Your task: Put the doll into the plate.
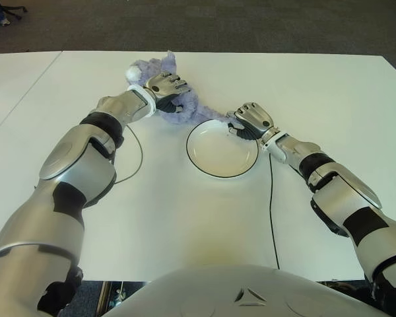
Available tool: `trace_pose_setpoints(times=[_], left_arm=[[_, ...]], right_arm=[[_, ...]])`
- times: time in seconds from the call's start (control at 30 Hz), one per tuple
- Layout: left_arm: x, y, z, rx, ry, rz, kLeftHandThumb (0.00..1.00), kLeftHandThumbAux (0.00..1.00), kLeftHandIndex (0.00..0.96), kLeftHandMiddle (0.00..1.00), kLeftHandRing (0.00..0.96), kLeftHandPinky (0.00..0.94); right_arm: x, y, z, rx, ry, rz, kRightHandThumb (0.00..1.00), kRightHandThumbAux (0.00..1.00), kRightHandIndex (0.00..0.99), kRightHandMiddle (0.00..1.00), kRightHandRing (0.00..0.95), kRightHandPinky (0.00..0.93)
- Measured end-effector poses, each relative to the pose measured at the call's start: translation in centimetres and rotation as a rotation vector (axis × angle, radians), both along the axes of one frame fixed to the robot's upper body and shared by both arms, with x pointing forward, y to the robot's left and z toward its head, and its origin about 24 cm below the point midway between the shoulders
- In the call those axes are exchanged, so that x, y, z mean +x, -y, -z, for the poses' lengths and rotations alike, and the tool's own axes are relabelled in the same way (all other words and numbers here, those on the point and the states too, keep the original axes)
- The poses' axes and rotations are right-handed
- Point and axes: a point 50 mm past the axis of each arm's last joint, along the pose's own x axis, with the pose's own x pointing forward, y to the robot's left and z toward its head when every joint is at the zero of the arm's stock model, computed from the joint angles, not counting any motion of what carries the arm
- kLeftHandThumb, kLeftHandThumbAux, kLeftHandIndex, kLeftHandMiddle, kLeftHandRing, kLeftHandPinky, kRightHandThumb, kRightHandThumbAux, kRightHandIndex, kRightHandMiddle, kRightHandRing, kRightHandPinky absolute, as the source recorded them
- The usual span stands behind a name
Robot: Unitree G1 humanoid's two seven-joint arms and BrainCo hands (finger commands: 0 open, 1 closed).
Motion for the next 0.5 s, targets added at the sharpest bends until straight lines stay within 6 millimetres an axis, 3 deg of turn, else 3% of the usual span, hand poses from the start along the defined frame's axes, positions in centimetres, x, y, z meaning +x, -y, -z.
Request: trace_pose_setpoints(times=[0.03,0.07,0.1,0.17,0.2,0.27,0.3,0.33,0.4,0.5], left_arm=[[0.0,0.0,0.0,0.0,0.0,0.0,0.428,0.236,0.0,0.0,0.0,0.0],[0.0,0.0,0.0,0.0,0.0,-0.001,0.416,0.222,0.0,0.0,0.0,0.0],[0.0,0.0,0.0,0.0,0.0,-0.001,0.413,0.219,0.0,0.0,0.0,0.0],[0.0,0.0,0.0,0.001,0.0,-0.002,0.397,0.203,0.0,0.0,0.0,0.0],[0.0,0.0,0.0,0.001,0.0,-0.002,0.392,0.196,0.0,0.0,0.0,0.0],[0.0,0.1,0.1,0.002,0.001,-0.002,0.39,0.195,0.0,0.0,0.0,0.0],[0.0,0.1,0.1,0.002,0.002,-0.003,0.386,0.189,0.0,0.0,0.0,0.0],[0.0,0.1,0.1,0.002,0.003,-0.004,0.386,0.188,0.0,0.0,0.0,0.0],[0.0,0.1,0.1,0.003,0.003,-0.006,0.381,0.176,0.0,0.0,0.0,0.0],[0.0,0.1,0.1,0.003,0.004,-0.008,0.378,0.172,0.0,0.0,0.0,0.0]], right_arm=[[0.0,0.0,0.0,-0.001,-0.002,0.0,0.697,0.708,0.434,0.761,0.764,0.752],[0.0,0.0,0.0,-0.003,-0.003,0.0,0.686,0.711,0.424,0.659,0.677,0.663],[0.1,0.0,0.0,-0.006,-0.01,0.001,0.683,0.712,0.421,0.632,0.654,0.64],[0.2,0.0,-0.1,-0.013,-0.04,0.0,0.352,0.497,0.216,0.336,0.371,0.402],[0.3,0.0,-0.2,-0.014,-0.056,0.001,0.295,0.453,0.143,0.228,0.256,0.292],[0.5,0.0,-0.5,-0.013,-0.093,0.007,0.278,0.441,0.121,0.195,0.222,0.259],[0.7,0.1,-0.6,-0.014,-0.106,0.012,0.269,0.43,0.085,0.143,0.163,0.175],[0.8,0.1,-0.7,-0.015,-0.118,0.017,0.268,0.428,0.078,0.134,0.154,0.161],[0.9,0.2,-0.8,-0.02,-0.142,0.025,0.248,0.408,0.015,0.037,0.047,0.057],[1.0,0.4,-0.8,-0.048,-0.171,0.034,0.225,0.388,0.0,0.001,0.002,0.002]])
